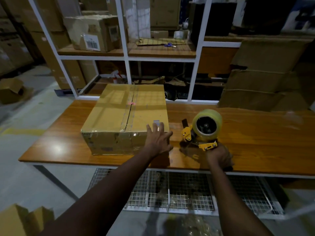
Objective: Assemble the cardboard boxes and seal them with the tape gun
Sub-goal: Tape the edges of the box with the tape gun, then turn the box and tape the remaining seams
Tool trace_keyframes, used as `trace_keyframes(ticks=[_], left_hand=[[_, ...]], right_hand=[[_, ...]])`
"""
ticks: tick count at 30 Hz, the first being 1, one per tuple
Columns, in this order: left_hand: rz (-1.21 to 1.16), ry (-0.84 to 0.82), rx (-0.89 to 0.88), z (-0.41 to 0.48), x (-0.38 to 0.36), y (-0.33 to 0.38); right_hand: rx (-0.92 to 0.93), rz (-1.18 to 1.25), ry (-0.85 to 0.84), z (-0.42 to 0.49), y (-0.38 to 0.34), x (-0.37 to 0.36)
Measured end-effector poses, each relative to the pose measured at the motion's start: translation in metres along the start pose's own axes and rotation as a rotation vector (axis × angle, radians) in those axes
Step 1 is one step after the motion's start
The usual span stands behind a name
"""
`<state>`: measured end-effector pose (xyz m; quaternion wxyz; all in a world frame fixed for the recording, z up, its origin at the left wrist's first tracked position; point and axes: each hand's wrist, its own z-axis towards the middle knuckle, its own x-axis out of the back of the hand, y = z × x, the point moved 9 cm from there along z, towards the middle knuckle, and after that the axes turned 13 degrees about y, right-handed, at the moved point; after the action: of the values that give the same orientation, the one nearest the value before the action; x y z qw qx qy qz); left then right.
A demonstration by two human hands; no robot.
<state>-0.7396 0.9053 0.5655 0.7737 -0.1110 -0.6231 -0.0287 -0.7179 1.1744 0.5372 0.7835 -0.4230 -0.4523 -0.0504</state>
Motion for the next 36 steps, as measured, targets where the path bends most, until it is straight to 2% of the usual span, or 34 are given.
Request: trace_keyframes(ticks=[6, 9, 11, 15, 18, 20, 22, 23, 25, 31, 36], left_hand=[[-0.067, 0.046, -0.043, -0.008, -0.008, -0.003], [-0.137, 0.097, -0.063, -0.030, -0.005, -0.033], [-0.180, 0.131, 0.011, -0.049, 0.003, -0.070], [-0.355, 0.352, 0.291, -0.095, 0.025, -0.171], [-0.476, 0.544, 0.610, -0.137, 0.018, -0.257], [-0.624, 0.561, 0.872, -0.164, -0.005, -0.302], [-0.892, 0.518, 1.059, -0.179, -0.034, -0.322], [-1.007, 0.495, 1.078, -0.182, -0.042, -0.324], [-1.108, 0.510, 1.005, -0.182, -0.045, -0.316], [-1.150, 0.412, 0.830, -0.179, -0.056, -0.283], [-1.267, 0.485, 0.906, -0.184, -0.061, -0.288]], right_hand=[[0.052, 0.003, 0.043, 0.004, -0.049, 0.015], [0.114, 0.027, 0.090, -0.007, -0.084, 0.020], [0.155, 0.079, 0.112, -0.020, -0.111, 0.021], [0.262, 0.120, 0.102, -0.058, -0.172, 0.013], [0.311, 0.155, 0.082, -0.094, -0.212, 0.002], [0.321, 0.161, 0.077, -0.118, -0.234, -0.006], [0.324, 0.153, 0.065, -0.140, -0.252, -0.014], [0.326, 0.151, 0.058, -0.149, -0.259, -0.019], [0.346, 0.142, 0.044, -0.165, -0.270, -0.030], [0.352, 0.082, 0.074, -0.198, -0.288, -0.037], [0.324, 0.061, 0.105, -0.209, -0.287, -0.033]])
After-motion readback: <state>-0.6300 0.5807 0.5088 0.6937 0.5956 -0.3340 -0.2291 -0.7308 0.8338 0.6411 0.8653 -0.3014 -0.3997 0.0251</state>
